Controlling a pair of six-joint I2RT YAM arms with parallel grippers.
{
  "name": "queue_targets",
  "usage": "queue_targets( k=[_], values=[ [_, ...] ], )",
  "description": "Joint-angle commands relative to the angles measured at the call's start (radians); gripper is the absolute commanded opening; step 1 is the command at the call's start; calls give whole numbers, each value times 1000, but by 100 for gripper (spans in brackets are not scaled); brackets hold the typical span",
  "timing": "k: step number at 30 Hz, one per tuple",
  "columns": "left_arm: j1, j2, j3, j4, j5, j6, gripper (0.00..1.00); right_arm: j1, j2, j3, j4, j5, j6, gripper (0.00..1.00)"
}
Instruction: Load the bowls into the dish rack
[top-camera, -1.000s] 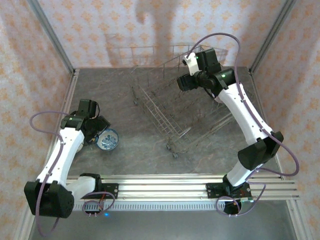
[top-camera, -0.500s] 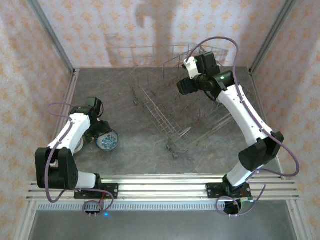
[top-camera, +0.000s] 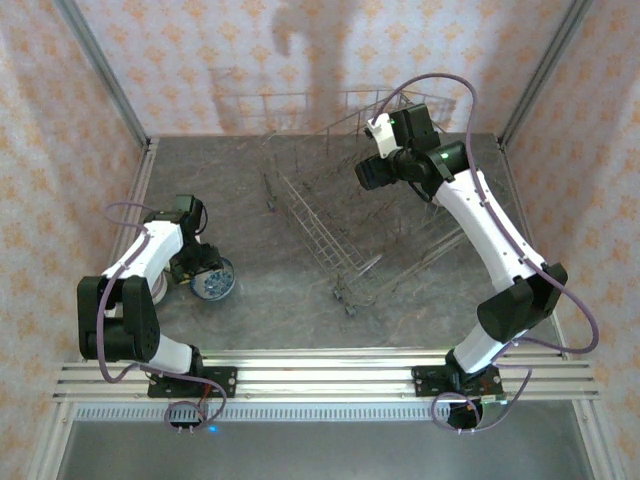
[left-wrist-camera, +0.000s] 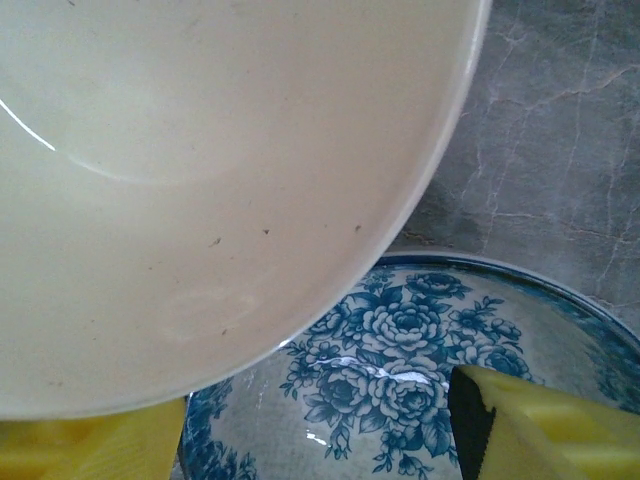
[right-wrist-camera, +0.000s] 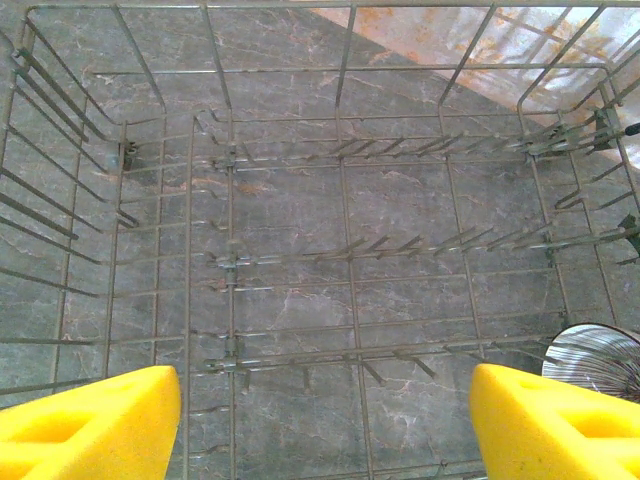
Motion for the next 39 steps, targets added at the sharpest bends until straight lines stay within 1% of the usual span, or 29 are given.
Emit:
queue_targets(
  k=[1, 7, 15, 18, 25, 31, 36, 39],
  values=[
    [6, 0, 22, -15, 19, 15, 69, 0, 15, 0, 4, 24, -17, 76],
    [7, -57, 64, -54, -20, 10, 74, -1, 25, 5, 5, 19, -17, 76],
    [8, 10, 74, -70, -26, 31, 74, -1, 17, -7, 12, 21, -21, 76],
    [7, 21, 68, -66, -47, 38, 74, 0, 1, -25, 22, 26, -28, 76],
    [6, 62, 71, -64, -24, 46, 71, -1, -20, -52, 39, 36, -35, 77],
    [2, 63, 65, -55, -3, 43, 69, -1, -24, -57, 44, 42, -37, 77],
    [-24, 42, 28, -34, 57, 13, 66, 0, -22, -55, 42, 44, -39, 77],
    [-46, 37, 3, -26, 69, -4, 65, 0, -24, -54, 42, 47, -41, 77]
  ],
)
